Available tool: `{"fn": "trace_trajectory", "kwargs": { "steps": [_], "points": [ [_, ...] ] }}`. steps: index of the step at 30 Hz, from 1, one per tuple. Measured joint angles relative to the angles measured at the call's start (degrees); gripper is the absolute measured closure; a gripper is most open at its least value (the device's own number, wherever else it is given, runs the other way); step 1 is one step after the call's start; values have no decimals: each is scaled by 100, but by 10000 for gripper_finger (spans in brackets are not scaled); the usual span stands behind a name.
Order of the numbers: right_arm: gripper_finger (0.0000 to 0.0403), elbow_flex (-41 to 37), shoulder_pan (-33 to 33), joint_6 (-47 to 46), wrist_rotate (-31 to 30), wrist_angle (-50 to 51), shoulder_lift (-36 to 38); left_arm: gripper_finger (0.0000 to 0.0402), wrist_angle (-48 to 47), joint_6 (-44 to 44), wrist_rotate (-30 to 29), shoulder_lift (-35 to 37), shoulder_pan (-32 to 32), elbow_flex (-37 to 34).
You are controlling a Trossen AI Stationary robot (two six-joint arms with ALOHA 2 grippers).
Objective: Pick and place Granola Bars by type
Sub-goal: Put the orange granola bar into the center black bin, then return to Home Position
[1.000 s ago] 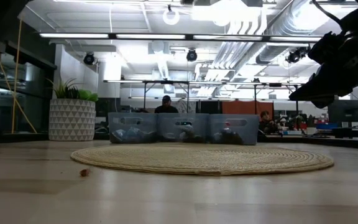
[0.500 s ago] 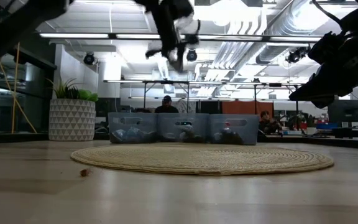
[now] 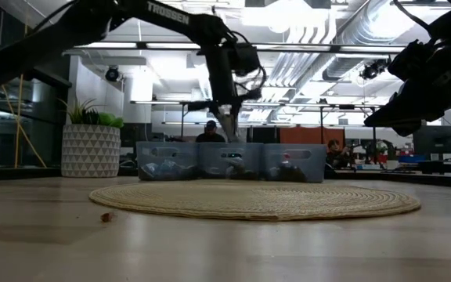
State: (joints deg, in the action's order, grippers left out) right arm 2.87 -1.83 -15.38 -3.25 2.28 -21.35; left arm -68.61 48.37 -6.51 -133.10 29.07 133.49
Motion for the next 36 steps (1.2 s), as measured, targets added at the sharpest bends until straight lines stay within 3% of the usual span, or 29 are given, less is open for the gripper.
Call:
{"fn": "trace_trajectory", "kwargs": {
  "steps": [12,16,29,36],
  "points": [
    [402,0,1,0,-1,0,1,348,-326,665,-281,-356,-103,2],
    [402,0,0,-2,-1,0,-1,340,-423,589,-102,-380,-97,-11],
    [402,0,-2,0,1,0,-1,210,-328,367,35,-378,-136,-7],
    [402,0,-2,0,-1,0,-1,189,-101,-422,-125,-72,-200,-7]
  ]
}}
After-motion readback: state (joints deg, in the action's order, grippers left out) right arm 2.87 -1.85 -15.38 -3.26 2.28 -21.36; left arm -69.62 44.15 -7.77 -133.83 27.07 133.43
